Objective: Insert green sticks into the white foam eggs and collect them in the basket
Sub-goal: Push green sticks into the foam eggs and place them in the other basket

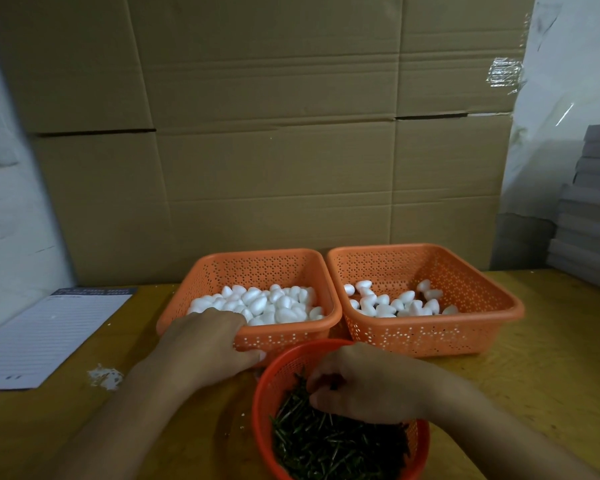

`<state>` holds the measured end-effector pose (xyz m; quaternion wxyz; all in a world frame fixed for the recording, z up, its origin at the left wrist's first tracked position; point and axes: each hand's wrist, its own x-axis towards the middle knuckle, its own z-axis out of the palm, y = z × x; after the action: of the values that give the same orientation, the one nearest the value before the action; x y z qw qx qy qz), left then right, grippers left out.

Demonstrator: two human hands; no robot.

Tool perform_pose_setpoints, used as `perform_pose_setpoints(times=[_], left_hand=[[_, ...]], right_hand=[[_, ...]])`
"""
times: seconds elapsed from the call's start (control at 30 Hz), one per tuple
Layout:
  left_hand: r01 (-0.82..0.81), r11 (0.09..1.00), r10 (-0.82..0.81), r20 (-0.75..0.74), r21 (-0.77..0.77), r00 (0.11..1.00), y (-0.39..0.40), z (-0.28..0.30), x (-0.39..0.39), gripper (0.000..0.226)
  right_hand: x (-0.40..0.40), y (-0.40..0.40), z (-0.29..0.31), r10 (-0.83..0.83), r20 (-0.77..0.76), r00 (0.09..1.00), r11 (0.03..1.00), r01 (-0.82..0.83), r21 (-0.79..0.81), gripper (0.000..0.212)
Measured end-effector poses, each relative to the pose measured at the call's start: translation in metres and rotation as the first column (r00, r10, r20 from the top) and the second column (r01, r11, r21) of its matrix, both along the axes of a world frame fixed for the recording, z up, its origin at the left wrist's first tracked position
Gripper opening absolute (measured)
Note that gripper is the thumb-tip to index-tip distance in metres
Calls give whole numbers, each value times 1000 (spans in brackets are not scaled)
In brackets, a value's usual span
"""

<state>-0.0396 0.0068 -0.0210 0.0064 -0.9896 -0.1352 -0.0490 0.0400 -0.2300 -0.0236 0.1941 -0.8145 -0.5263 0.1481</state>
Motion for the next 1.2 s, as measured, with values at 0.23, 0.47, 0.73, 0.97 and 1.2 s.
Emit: perform_pose_setpoints(times=[0.23,0.47,0.73,0.97,1.2], left_hand=[[-25,1000,25,32,0,999,-5,4,0,67],[18,1000,-17,53,-8,998,-4,2,0,69],[-7,1000,6,57,22,998,-4,3,0,65],[-19,999,22,57,-37,998,-1,4,1,69],[41,954,-9,108,-296,994,11,15,-4,43]], right_hand=[[1,0,-1,-5,4,1000,1000,5,-2,22],[0,0,0,-3,1,1000,1000,3,-7,22],[0,0,1,1,1,1000,1000,-1,-9,21],[0,1,0,7,1,1000,1000,-7,0,20],[1,1,-1,5,18,1000,1000,-5,9,21]])
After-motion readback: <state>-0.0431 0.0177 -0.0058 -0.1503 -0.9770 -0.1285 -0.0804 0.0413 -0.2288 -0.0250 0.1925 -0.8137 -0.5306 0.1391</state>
